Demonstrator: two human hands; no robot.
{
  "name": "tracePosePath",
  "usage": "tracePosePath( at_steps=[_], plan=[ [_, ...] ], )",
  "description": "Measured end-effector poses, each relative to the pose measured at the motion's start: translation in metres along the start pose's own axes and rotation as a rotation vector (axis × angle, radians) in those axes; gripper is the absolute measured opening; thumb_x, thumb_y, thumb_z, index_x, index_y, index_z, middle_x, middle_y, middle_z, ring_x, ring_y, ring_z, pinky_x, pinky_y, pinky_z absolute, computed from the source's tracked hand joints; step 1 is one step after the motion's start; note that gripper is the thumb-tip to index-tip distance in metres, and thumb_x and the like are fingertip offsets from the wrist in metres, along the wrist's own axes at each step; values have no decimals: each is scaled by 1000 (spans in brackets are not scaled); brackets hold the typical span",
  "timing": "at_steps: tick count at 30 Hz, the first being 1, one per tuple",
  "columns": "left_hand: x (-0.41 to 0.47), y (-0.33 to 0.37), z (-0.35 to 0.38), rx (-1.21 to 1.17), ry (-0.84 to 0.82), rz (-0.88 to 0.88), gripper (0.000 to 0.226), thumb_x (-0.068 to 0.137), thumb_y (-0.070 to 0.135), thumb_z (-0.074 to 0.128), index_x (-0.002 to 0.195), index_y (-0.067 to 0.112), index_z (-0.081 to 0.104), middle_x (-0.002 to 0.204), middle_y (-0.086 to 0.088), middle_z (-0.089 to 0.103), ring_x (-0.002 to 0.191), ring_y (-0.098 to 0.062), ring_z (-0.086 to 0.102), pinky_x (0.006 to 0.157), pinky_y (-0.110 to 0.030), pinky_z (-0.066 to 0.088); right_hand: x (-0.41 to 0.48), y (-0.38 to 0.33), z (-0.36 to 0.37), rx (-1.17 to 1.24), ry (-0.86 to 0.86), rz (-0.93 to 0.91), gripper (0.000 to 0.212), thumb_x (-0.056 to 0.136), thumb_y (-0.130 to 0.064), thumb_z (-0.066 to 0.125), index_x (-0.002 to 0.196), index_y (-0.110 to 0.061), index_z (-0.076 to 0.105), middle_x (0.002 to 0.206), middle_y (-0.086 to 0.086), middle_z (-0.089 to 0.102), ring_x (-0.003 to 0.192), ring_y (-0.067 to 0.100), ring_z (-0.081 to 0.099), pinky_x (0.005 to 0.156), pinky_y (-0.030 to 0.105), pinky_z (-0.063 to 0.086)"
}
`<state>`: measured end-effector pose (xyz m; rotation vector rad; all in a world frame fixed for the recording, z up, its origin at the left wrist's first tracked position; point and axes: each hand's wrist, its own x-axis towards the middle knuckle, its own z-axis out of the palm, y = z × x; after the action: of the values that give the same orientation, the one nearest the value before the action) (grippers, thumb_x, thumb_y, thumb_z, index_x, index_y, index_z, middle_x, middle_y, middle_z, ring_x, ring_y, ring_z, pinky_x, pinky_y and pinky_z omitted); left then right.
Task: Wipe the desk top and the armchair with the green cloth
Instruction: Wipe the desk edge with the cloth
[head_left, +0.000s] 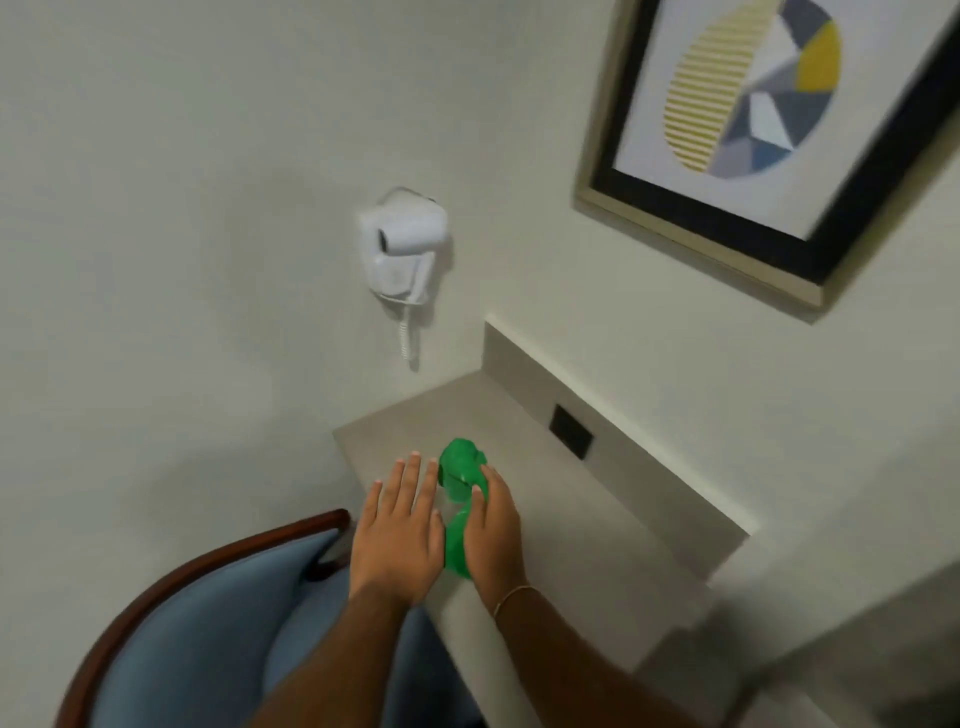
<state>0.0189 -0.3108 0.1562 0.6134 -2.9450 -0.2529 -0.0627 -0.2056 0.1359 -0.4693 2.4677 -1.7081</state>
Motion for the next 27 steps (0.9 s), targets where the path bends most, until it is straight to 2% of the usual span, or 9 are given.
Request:
tracePosePath(
  at_steps=[3, 7, 10, 14, 17, 21, 23, 25, 27],
  plan=[
    [-4, 59, 34, -25, -63, 104, 74, 102, 45, 11, 173, 25, 1, 182, -1, -2, 169, -20, -2, 136, -44, 0, -13, 44, -61, -13, 42, 81, 44, 110, -14, 43, 153, -8, 47, 158, 11, 51, 146, 22, 49, 124, 36, 38],
    [-23, 145, 96, -69, -191, 267, 71, 105, 49, 9, 169, 29, -13, 180, 0, -12, 166, -19, -14, 136, -44, -5, -56, 119, -155, -13, 119, 288, 44, 110, -12, 43, 154, -10, 47, 156, 7, 53, 141, 17, 53, 112, 11, 36],
    [-44, 198, 127, -104, -252, 342, 71, 106, 46, 16, 167, 30, -15, 179, 1, -10, 168, -20, -9, 136, -44, -3, -92, 168, -218, 18, 243, 419, 43, 109, -9, 45, 151, -6, 49, 155, 12, 55, 140, 21, 54, 100, -4, 32],
    [-66, 239, 152, -81, -329, 405, 73, 101, 47, 10, 169, 29, -12, 179, 2, -10, 169, -21, -5, 136, -42, -1, -135, 215, -280, 2, 393, 556, 43, 109, -8, 44, 152, -7, 48, 154, 12, 55, 140, 26, 55, 112, 24, 40],
    [-76, 254, 171, -65, -369, 437, 75, 100, 47, 9, 170, 29, -10, 181, 3, -7, 169, -19, -5, 135, -41, -2, -156, 243, -318, -27, 545, 650, 43, 110, -7, 42, 153, -4, 47, 153, 17, 54, 139, 33, 55, 109, 28, 42],
    [-87, 249, 188, -29, -412, 464, 76, 99, 46, 6, 170, 27, -12, 181, 2, -10, 168, -20, -8, 135, -41, -3, -168, 266, -349, -73, 677, 729, 47, 110, -6, 37, 157, -6, 40, 159, 19, 46, 141, 40, 51, 120, 51, 44],
    [-94, 243, 193, -20, -449, 465, 78, 96, 44, 7, 169, 27, -13, 180, 2, -12, 169, -21, -7, 136, -42, -2, -168, 274, -356, -103, 722, 790, 51, 108, -4, 38, 159, -9, 37, 163, 18, 39, 145, 41, 46, 121, 55, 41],
    [-103, 236, 200, 3, -456, 454, 79, 95, 44, 7, 168, 29, -19, 179, 4, -17, 168, -19, -10, 136, -41, -4, -162, 281, -359, -179, 677, 821, 53, 109, -7, 39, 162, -7, 30, 169, 17, 28, 151, 41, 37, 126, 53, 34],
    [-111, 227, 206, 10, -473, 440, 77, 97, 44, 7, 166, 31, -24, 179, 5, -20, 167, -18, -14, 136, -40, -6, -155, 289, -352, -342, 456, 865, 59, 113, -23, 37, 165, -3, 16, 173, 21, 13, 160, 39, 19, 130, 49, 23]
  ],
)
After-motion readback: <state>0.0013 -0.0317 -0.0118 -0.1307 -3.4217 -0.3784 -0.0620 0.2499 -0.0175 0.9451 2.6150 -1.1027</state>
